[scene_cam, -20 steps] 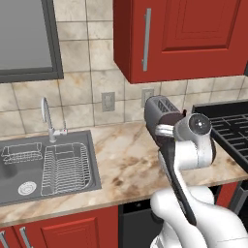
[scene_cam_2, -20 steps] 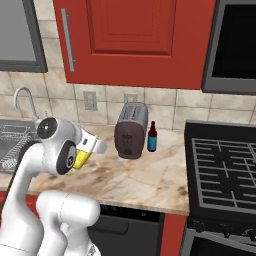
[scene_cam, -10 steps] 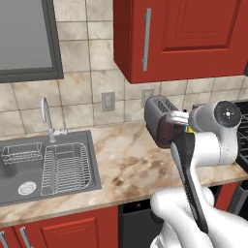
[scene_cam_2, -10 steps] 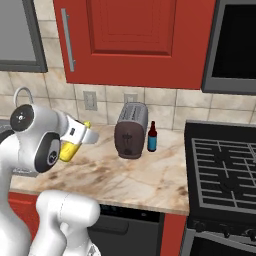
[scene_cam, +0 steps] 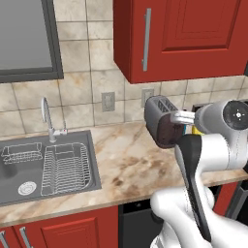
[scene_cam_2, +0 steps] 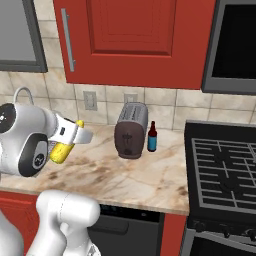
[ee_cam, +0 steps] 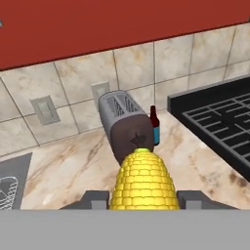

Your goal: Place the liquor and beer on the top shelf of the fridge to keep them out of children's reach, and place the corn on lower shelves for easy access.

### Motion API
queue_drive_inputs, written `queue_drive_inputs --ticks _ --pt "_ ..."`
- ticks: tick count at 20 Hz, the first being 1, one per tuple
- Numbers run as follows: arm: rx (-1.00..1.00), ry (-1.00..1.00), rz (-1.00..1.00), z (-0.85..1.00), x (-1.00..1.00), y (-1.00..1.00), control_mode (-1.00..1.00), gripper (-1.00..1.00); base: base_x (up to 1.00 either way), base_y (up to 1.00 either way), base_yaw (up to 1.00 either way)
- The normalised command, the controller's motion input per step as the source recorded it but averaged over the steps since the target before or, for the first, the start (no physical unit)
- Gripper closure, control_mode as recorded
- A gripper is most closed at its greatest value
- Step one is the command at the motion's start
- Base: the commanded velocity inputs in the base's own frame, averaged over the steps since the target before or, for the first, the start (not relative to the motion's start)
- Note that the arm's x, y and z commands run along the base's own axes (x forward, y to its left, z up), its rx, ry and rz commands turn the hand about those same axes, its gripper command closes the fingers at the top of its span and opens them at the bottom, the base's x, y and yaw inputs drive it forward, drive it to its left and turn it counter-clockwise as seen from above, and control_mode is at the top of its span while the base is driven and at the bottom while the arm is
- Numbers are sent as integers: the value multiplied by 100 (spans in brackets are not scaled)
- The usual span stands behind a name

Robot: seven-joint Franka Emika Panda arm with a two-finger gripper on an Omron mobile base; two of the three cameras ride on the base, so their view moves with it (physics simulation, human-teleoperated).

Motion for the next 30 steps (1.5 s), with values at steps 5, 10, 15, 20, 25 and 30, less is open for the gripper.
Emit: queue_drive_inputs --ticks 5,10,15,20,25,30 --pt "-1 0 0 0 -2 0 100 100 -4 0 -7" --pt "0 0 0 0 0 0 100 100 -6 -12 -18" --pt "0 0 0 0 0 0 100 100 -7 -49 -23" --pt "0 0 0 0 0 0 100 100 -14 -59 -22" --pt "0 0 0 0 0 0 100 100 -26 -62 -15" --pt "0 0 0 0 0 0 100 100 -10 -51 -1"
